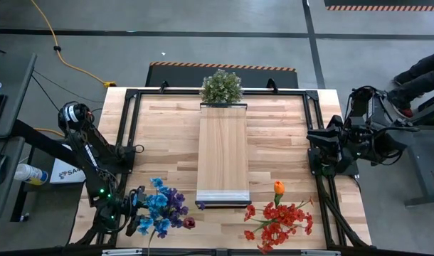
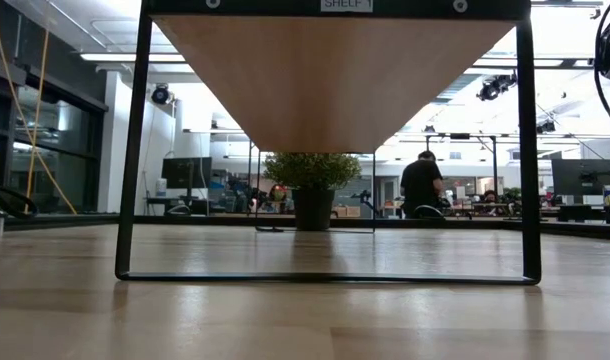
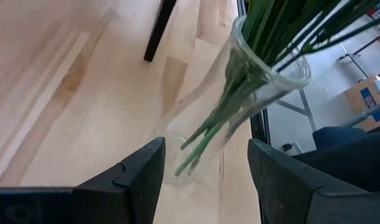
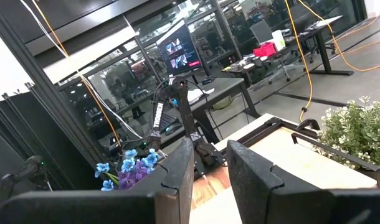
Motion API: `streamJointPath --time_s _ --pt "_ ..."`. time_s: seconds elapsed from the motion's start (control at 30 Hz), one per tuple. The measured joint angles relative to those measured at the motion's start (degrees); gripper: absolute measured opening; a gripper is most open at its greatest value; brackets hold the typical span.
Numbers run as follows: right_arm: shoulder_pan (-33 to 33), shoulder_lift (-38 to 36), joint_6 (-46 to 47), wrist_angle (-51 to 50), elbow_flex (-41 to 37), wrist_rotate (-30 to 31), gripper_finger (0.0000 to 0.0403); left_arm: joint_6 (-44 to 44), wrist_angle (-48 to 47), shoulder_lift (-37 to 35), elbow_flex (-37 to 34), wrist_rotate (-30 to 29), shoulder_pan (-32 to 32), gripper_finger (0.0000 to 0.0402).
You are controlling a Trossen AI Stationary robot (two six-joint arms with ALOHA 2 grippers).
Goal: Pick and place flowers into a vace then onto a shelf
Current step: Put the left transparent vase on the shelf
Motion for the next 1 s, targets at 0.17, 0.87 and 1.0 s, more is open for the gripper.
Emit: streamJointPath --time_s 0.17,0.87,1.0 --pt "0.0 0.0 0.0 0.0 0.0 0.0 0.0087 2.4 0.4 0.0 0.0 -1.9 0.0 0.0262" --pt "0.0 0.0 0.0 0.0 0.0 0.0 0.0087 7.9 0.0 0.0 0.0 -5.8 0.1 0.0262" --pt "0.0 0.0 0.0 0.0 0.0 0.0 0.0087 8.7 0.3 0.0 0.0 -5.5 1.5 0.0262"
